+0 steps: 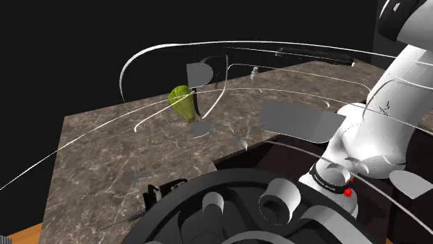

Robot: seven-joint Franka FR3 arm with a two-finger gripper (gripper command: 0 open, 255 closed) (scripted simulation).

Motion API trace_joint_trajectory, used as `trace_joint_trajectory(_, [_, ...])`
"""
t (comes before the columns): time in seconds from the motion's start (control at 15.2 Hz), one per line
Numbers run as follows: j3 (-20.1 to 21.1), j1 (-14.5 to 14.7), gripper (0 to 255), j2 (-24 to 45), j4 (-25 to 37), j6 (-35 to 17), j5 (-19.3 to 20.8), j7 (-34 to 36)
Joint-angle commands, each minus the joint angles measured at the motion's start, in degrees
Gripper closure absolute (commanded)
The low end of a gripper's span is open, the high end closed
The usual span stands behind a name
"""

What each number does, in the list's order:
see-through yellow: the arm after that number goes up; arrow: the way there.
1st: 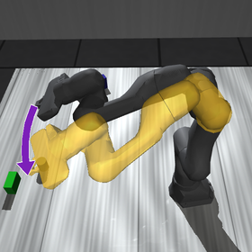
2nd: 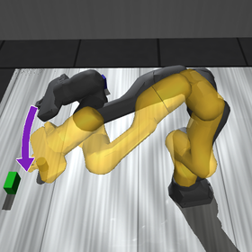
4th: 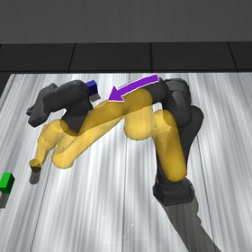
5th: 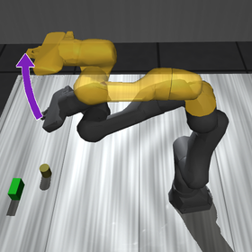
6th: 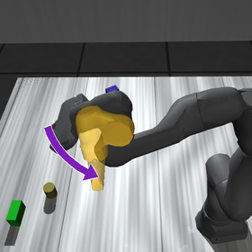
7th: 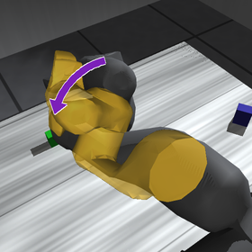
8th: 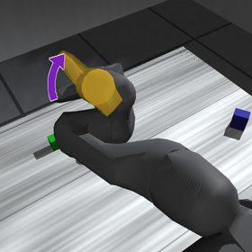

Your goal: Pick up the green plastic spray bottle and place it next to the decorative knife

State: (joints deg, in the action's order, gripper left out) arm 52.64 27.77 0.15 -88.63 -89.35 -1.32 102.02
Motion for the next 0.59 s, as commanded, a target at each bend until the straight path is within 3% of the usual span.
trace_joint_trajectory(0.0, [-0.19, -0.20, 255, -0.46, -1.81, -1.56, -0.38, -0.43])
trace_joint_trajectory(0.53, [-0.70, -0.58, 255, -2.43, -9.48, -7.97, -1.97, -1.72])
